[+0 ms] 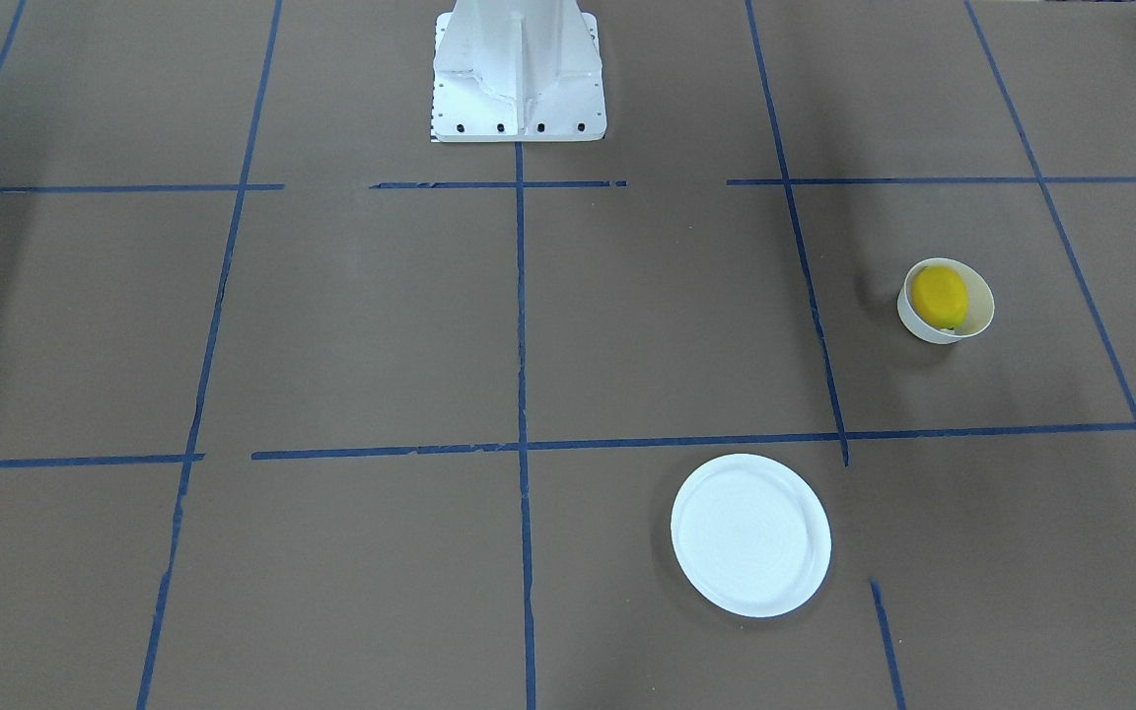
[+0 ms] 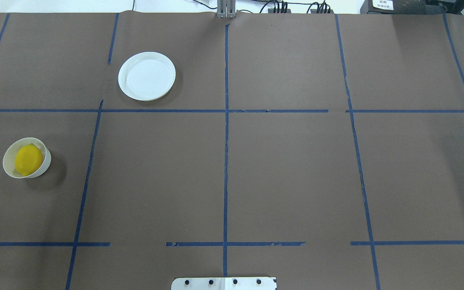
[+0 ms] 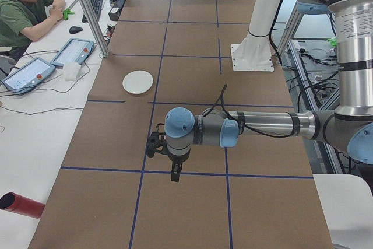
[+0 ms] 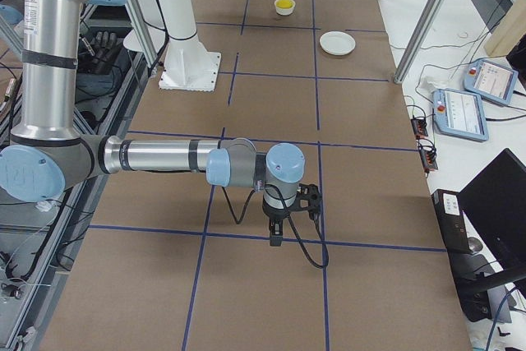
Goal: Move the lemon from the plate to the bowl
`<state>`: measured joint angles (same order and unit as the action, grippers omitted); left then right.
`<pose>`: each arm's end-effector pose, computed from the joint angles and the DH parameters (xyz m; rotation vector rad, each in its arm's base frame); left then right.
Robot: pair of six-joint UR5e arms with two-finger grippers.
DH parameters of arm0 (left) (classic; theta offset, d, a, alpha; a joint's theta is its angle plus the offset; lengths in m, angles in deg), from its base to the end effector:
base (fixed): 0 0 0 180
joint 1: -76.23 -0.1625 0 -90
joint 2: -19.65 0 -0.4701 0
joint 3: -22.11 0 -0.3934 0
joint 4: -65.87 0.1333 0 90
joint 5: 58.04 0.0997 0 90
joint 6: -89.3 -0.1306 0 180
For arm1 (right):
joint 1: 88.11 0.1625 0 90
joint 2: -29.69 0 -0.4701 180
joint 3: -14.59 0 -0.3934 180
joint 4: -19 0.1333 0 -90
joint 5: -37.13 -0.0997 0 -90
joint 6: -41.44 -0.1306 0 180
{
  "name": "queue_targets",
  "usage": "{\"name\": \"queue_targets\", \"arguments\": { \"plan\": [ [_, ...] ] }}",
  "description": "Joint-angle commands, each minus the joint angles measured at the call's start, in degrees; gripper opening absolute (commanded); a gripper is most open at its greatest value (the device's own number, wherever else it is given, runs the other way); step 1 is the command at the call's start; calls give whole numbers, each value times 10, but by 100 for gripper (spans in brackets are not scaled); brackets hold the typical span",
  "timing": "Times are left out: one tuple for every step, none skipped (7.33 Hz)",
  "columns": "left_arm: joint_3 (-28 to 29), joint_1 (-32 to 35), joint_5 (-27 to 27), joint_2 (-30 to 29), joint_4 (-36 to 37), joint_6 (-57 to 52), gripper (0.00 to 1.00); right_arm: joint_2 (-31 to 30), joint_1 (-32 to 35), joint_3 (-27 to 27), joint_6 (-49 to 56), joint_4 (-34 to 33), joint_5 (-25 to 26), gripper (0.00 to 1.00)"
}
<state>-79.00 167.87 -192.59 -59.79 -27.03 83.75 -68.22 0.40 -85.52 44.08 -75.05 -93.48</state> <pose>-0.0535 -0.4110 0.7078 0.1058 0.7724 0.0882 0.0372 -0.4260 0.7153 -0.0238 -0.7091 -0.0576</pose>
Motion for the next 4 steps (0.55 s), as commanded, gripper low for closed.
{"name": "queue_targets", "arguments": {
  "plan": [
    [0,0,-1,0,0,0,100,0,0,0,0,0,0,100],
    [0,-1,-1,0,0,0,100,0,0,0,0,0,0,100],
    [0,-1,-1,0,0,0,100,0,0,0,0,0,0,100],
    [5,-1,-1,-1,-1,0,100,0,0,0,0,0,0,100]
  ]
}}
